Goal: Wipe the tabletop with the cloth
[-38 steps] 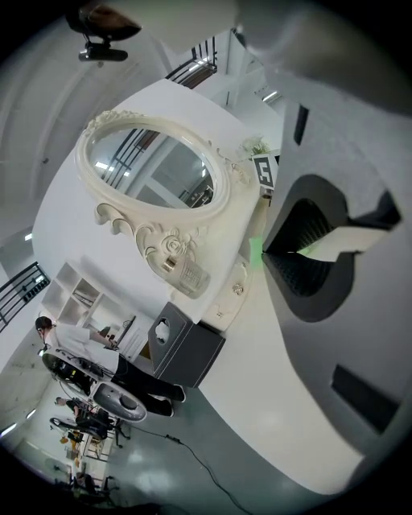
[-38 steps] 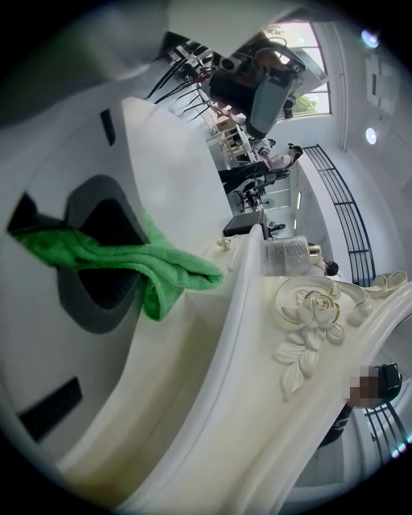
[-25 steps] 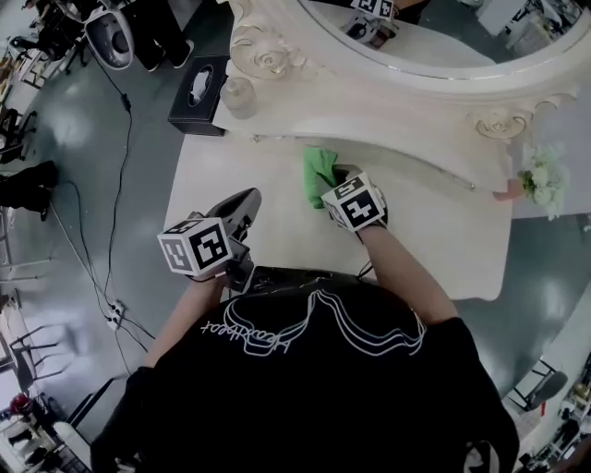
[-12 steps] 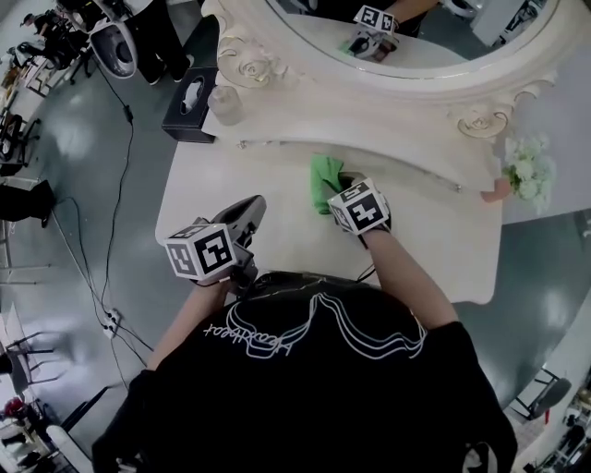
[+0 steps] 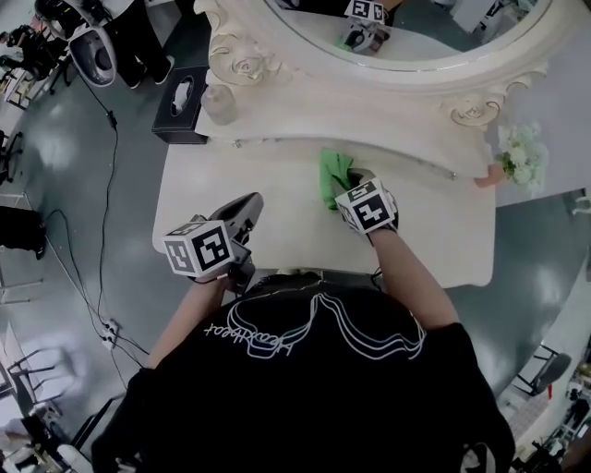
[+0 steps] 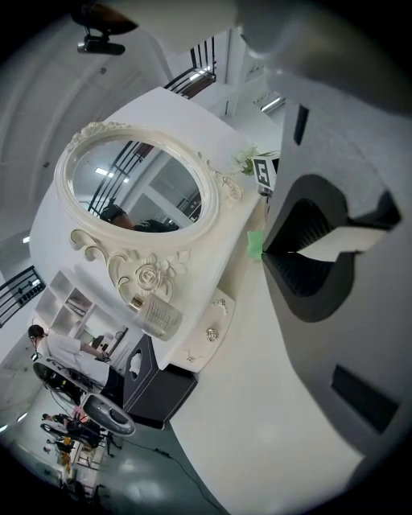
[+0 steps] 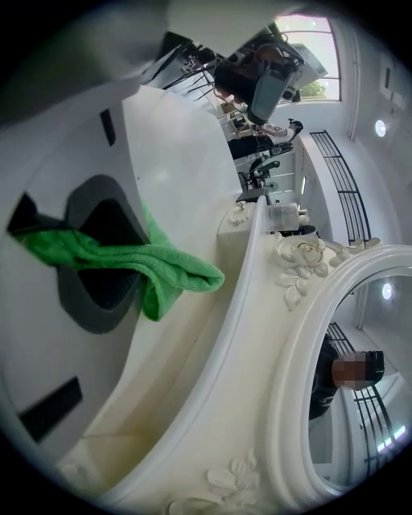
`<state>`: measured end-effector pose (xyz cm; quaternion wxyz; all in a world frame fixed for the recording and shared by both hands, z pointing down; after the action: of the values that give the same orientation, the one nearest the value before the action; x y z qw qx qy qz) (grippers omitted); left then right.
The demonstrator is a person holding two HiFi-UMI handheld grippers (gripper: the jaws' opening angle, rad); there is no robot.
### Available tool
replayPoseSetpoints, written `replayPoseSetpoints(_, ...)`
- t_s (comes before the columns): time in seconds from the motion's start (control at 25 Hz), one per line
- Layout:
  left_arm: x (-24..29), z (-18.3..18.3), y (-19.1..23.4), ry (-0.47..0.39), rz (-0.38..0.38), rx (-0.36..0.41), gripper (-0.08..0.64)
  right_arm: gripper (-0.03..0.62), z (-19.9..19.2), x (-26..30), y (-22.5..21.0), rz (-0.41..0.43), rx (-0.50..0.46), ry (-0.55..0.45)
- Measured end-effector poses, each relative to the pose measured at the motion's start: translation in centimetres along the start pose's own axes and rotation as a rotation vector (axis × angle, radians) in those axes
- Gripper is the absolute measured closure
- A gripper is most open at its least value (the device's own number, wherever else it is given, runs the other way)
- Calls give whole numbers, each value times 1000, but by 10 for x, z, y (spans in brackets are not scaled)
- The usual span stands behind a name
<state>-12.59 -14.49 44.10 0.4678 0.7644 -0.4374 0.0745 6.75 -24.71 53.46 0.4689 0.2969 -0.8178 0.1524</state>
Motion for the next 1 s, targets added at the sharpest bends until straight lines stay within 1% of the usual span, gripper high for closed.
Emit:
replayPoseSetpoints(0.2,-4,3,20,41,-20,-5,555,538,-2,-2,-3,-62,4,38)
replayPoseSetpoints(0.48,-10,9,45,86,7,65,555,538,-7,-5,-9,-129,52,77)
replayPoseSetpoints(0.68,-8,7,45,106,10,99,556,538,-19,-12,-19,-160,80,100)
replayPoseSetpoints(0.84,0,8,38,115,23,140,556,538,-27,-17,-26,-180,79,94)
replayPoseSetpoints(1.0,12,5,26,121,23,144,555,538,-38,-22,-34,-164,114,74)
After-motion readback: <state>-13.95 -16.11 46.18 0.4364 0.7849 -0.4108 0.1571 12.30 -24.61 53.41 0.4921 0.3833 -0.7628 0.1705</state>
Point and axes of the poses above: the fingertips, and each gripper's own axes: x forward along the fingers, y to its left, z out of its top, the point moved 4 cm from there along -x, backward along the fingers, and after that the axes turned 11 degrees about y, right-handed, at the moved point
